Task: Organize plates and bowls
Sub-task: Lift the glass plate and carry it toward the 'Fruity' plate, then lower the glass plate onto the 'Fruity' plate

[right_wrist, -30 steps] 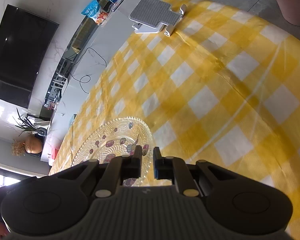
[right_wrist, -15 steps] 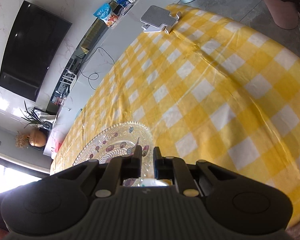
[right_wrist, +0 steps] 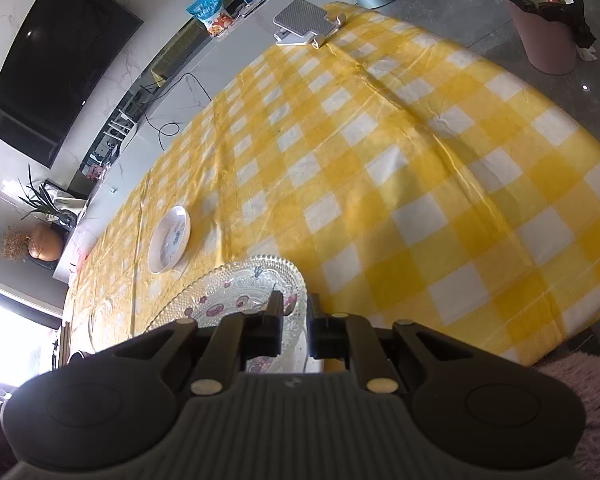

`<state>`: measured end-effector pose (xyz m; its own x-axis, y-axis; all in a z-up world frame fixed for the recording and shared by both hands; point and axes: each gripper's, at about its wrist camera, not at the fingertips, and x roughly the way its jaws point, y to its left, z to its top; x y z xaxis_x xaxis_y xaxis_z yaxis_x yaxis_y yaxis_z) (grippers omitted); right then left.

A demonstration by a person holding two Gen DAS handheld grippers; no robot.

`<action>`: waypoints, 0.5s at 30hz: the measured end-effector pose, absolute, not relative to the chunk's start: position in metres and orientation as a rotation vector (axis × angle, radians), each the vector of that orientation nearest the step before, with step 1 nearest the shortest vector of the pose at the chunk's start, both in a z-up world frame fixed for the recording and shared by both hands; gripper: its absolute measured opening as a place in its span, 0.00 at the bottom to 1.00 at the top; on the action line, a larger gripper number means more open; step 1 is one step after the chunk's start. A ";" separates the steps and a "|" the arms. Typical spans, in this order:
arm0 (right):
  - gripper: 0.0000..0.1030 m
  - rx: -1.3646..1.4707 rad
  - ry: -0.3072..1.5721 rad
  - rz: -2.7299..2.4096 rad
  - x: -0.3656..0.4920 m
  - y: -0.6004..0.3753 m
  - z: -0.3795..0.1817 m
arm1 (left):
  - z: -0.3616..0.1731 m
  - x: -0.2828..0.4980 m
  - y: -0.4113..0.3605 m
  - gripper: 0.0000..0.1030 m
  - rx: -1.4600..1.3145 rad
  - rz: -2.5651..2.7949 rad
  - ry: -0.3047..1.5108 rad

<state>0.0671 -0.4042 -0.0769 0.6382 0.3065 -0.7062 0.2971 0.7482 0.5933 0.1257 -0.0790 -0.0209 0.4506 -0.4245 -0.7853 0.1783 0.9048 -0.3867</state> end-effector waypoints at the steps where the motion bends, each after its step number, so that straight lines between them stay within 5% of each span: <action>1: 0.09 0.734 0.900 0.002 0.067 -0.402 -0.076 | -0.024 0.123 -0.080 0.19 -0.259 -0.372 1.038; 15: 0.10 0.603 0.915 -0.016 0.076 -0.384 -0.079 | -0.043 0.115 -0.080 0.19 -0.221 -0.327 1.021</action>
